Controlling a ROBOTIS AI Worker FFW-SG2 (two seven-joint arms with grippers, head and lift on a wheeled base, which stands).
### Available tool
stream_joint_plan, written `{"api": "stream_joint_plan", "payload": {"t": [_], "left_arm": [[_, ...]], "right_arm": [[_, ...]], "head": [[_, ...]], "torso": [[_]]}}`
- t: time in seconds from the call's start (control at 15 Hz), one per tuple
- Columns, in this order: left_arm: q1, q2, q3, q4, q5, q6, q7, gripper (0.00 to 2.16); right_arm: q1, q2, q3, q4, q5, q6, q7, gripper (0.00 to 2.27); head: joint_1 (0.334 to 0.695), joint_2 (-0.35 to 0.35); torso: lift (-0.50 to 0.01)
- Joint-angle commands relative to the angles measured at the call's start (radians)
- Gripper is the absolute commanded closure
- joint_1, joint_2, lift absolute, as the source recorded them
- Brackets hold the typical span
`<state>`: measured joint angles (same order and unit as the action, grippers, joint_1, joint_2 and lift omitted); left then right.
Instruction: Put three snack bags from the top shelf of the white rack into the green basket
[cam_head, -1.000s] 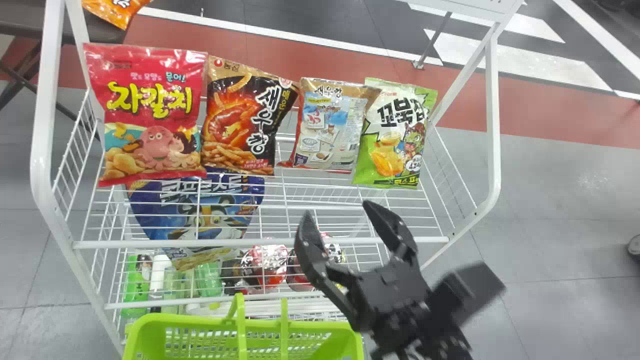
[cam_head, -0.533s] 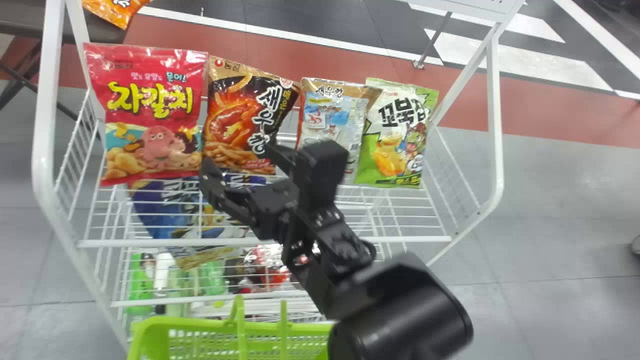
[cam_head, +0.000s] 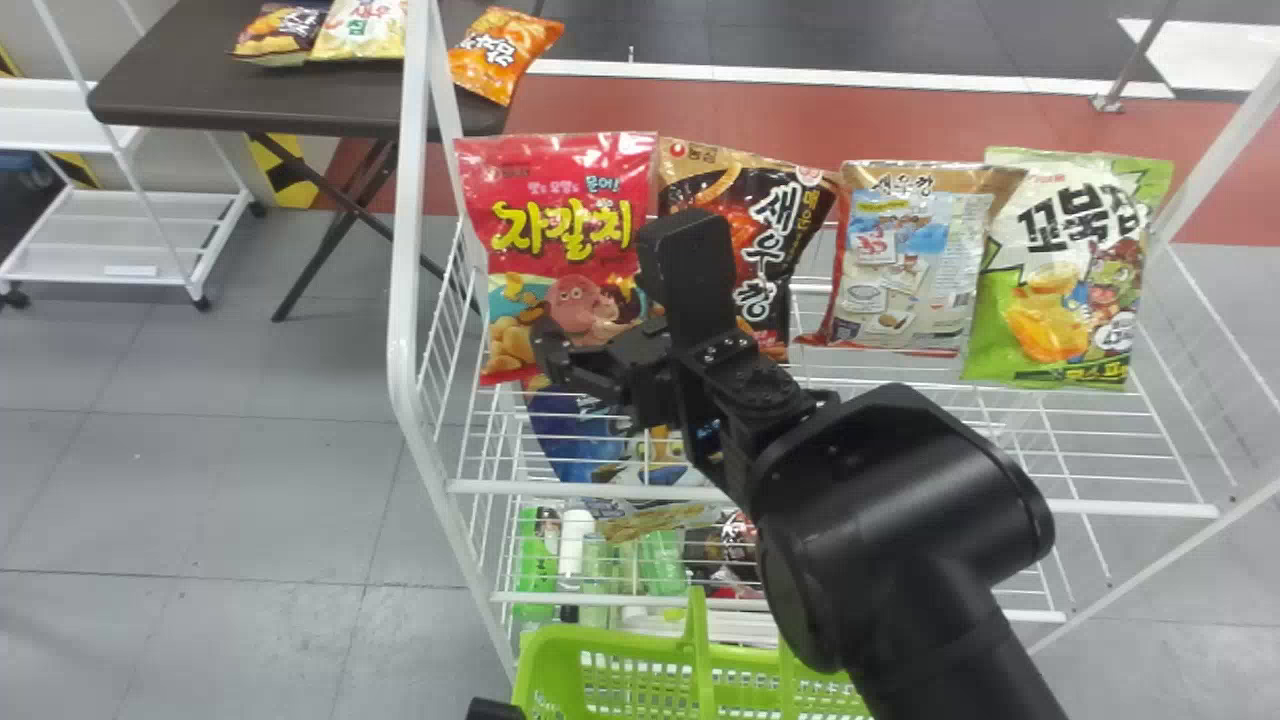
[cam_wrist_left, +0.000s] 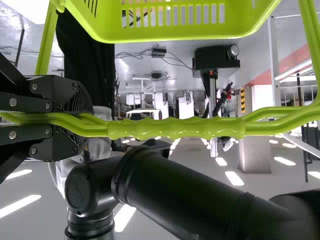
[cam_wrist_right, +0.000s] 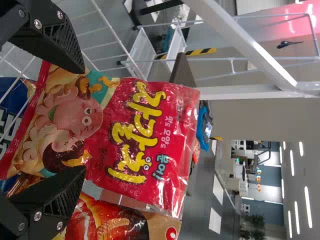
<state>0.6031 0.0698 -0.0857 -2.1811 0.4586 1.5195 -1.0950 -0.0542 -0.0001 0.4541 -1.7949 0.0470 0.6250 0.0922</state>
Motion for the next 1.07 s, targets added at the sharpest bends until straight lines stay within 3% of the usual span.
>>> {"api": "stream_joint_plan", "payload": {"t": [0.0,0.2,0.33,0.47,0.53,0.73,1.0], "left_arm": [[-0.009,0.008,0.004,0.004,0.012,0.005,-0.003,2.15],[-0.008,0.012,0.02,0.006,0.022,0.008,-0.022,2.15],[-0.002,0.013,0.027,0.001,0.026,0.008,-0.025,2.15],[0.0,0.015,0.029,-0.003,0.026,0.011,-0.026,2.15],[-0.002,0.015,0.029,-0.003,0.026,0.011,-0.026,2.15],[0.0,0.015,0.029,-0.009,0.028,0.014,-0.025,2.15],[-0.002,0.013,0.035,-0.025,0.028,0.014,-0.013,2.15]], "right_arm": [[-0.061,0.001,0.003,0.081,0.019,0.003,-0.002,0.16],[-0.145,0.001,0.009,0.177,0.004,0.019,0.011,0.26],[-0.18,0.001,0.006,0.212,-0.01,0.046,0.066,0.57],[-0.19,0.001,0.005,0.215,-0.01,0.089,0.104,1.7],[-0.174,0.001,0.003,0.201,-0.009,0.095,0.119,2.06],[-0.107,0.001,0.003,0.091,-0.001,0.098,0.162,2.2],[0.034,0.001,0.001,-0.201,0.007,0.258,0.153,2.22]], "head": [[0.695,0.001],[0.695,-0.005],[0.695,0.002],[0.695,0.014],[0.695,0.018],[0.695,0.032],[0.695,0.06]], "torso": [[0.0],[0.0],[0.0],[0.0],[0.0],[0.0],[0.0]]}}
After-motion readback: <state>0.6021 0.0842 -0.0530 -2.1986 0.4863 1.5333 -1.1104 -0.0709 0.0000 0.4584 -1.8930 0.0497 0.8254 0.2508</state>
